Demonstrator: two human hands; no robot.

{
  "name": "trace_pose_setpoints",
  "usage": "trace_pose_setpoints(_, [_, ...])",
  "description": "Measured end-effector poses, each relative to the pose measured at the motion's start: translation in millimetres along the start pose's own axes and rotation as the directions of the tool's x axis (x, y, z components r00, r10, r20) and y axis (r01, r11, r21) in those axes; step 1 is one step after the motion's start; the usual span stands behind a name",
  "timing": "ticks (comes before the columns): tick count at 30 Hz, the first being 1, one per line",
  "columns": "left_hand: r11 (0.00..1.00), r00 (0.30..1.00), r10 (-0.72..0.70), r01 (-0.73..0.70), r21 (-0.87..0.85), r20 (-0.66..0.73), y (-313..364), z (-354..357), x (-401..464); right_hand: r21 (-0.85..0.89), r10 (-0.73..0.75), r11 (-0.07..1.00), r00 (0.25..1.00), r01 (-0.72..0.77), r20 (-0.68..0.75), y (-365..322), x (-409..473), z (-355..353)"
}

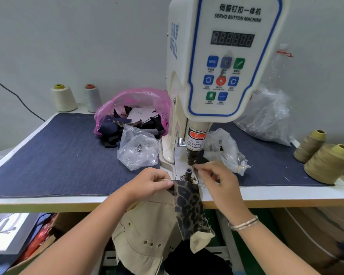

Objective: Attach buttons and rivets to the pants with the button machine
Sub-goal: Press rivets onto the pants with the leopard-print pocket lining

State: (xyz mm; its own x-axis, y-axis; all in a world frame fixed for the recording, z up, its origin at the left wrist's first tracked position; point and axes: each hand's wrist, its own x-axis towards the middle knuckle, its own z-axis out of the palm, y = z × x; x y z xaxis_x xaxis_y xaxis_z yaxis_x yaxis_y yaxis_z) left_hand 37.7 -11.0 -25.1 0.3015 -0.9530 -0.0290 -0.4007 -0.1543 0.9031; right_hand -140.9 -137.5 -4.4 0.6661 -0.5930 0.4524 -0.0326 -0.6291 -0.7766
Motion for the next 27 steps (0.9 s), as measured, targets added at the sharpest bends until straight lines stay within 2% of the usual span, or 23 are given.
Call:
trace_pose_setpoints(1, [1.0, 0.998, 0.006, -0.004, -0.025, 0.064, 5, -3, -1, 0.031, 0.013, 0.999, 0.999, -0.014, 0.029, -1, -6, -2])
trace_pose_setpoints(3, [0.998, 0.981, 0.042, -0.032, -0.055, 0.188, 22, -5, -5, 0.092, 0.083, 0.99, 0.979, -0.102, 0.187, 0, -17, -5])
trace_pose_setpoints(6, [0.995, 0.95, 0.082, -0.062, -0.076, 0.303, 53, -9, -7, 0.142, 0.239, 0.931, 0.854, -0.337, 0.463, 3, -17, -11])
trace_pose_setpoints(8, [0.995, 0.941, 0.098, -0.09, -0.039, 0.324, 68, -15, -4, 0.166, 0.301, 0.873, 0.774, -0.459, 0.557, 5, -10, -18])
trace_pose_setpoints(13, [0.993, 0.952, 0.008, -0.044, 0.11, 0.307, 67, -26, 4, 0.292, 0.327, 0.771, 0.744, -0.566, 0.582, 14, 8, -28])
trace_pose_setpoints(18, [0.991, 0.972, -0.046, 0.016, 0.131, 0.23, 54, -21, 8, 0.217, 0.386, 0.783, 0.728, -0.583, 0.566, 25, 22, -29])
trace_pose_setpoints(23, [0.99, 0.986, -0.074, 0.054, 0.134, 0.148, 50, -14, 19, 0.355, 0.384, 0.706, 0.753, -0.613, 0.535, 32, 37, -33])
trace_pose_setpoints(27, [0.99, 0.987, -0.1, 0.086, 0.114, 0.126, 46, -10, 25, 0.387, 0.396, 0.675, 0.751, -0.628, 0.528, 41, 39, -30])
